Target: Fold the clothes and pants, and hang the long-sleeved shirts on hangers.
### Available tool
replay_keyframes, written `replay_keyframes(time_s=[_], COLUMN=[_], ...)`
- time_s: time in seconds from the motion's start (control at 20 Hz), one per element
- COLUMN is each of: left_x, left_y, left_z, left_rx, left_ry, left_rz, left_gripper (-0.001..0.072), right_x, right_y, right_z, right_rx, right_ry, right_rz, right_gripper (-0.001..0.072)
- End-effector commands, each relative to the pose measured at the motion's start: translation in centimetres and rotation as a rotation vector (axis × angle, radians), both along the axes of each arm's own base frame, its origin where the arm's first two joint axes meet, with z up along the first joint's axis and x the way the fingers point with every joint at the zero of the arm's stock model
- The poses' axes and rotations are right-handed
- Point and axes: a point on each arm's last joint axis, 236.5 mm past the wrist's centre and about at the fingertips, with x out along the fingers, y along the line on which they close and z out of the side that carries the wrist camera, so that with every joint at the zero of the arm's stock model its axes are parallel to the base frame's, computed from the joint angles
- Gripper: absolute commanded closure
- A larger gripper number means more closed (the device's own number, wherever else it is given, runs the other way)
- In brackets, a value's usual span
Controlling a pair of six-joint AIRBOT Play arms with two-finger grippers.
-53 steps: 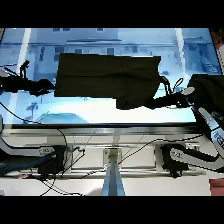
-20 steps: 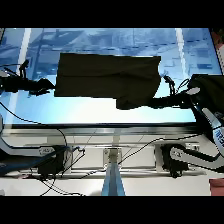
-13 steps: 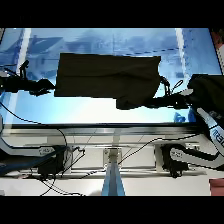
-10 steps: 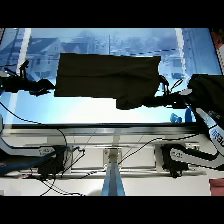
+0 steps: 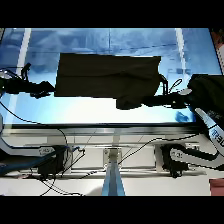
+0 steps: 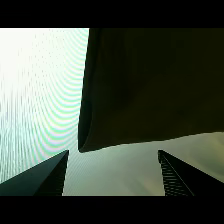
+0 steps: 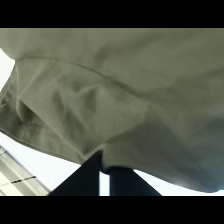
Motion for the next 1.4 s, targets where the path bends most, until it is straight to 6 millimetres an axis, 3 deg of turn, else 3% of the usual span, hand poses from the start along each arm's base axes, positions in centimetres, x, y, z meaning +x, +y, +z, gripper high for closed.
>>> replay_keyframes(time_s=[0.0, 0.2, 0.35, 0.5, 0.55, 0.65, 0.7, 0.75, 0.8, 0.95, 1.1, 1.2, 1.35], left_x=[-0.6, -0.7, 0.3, 1.3, 1.1, 1.3, 1.5, 1.4, 1.1, 0.2, 0.6, 0.9, 0.6], left_y=[-0.1, 0.9, 1.7, 0.4, -0.1, -0.6, -0.8, -1.0, -1.2, -2.0, -1.3, -1.0, -0.9], left_z=[-0.5, -0.5, -1.1, -2.4, -3.2, -3.9, -3.9, -3.8, -3.5, -1.3, 2.8, 6.8, 12.4], left_rx=[-0.003, -0.002, 0.020, -0.033, -0.041, -0.047, -0.055, -0.058, -0.065, -0.087, -0.034, 0.017, 0.091], left_ry=[0.019, 0.019, -0.008, 0.000, 0.018, 0.022, 0.019, 0.020, 0.018, -0.004, -0.102, -0.204, -0.347], left_rz=[0.001, 0.029, 0.062, 0.091, 0.080, 0.076, 0.079, 0.072, 0.048, -0.031, -0.043, -0.045, -0.045], left_gripper=[0.0088, 0.0087, 0.0088, 0.0088, 0.0152, 0.0443, 0.0516, 0.0644, 0.0690, 0.0691, 0.0692, 0.0691, 0.0691], right_x=[0.4, 0.3, 0.4, 0.6, 0.7, 0.7, 0.7, 0.8, 1.0, 2.9, 3.8, 3.2, 1.2], right_y=[-0.2, -0.2, -0.2, -0.4, -0.5, -0.5, -0.5, -0.4, -0.4, -0.9, -2.5, -3.1, -2.3], right_z=[-0.1, -0.1, -0.1, -0.2, -0.3, -0.3, -0.2, -0.2, 0.1, 2.5, 6.4, 9.6, 15.1], right_rx=[-0.010, -0.008, -0.009, -0.017, -0.021, -0.021, -0.020, -0.019, -0.015, -0.028, -0.117, -0.158, -0.137], right_ry=[-0.009, -0.007, -0.008, -0.015, -0.018, -0.017, -0.017, -0.018, -0.020, -0.067, -0.159, -0.232, -0.340], right_rz=[-0.014, -0.013, -0.014, -0.022, -0.026, -0.025, -0.025, -0.024, -0.026, -0.058, -0.076, -0.075, -0.065], right_gripper=[0.0700, 0.0700, 0.0700, 0.0700, 0.0699, 0.0700, 0.0699, 0.0700, 0.0701, 0.0701, 0.0701, 0.0702, 0.0701])
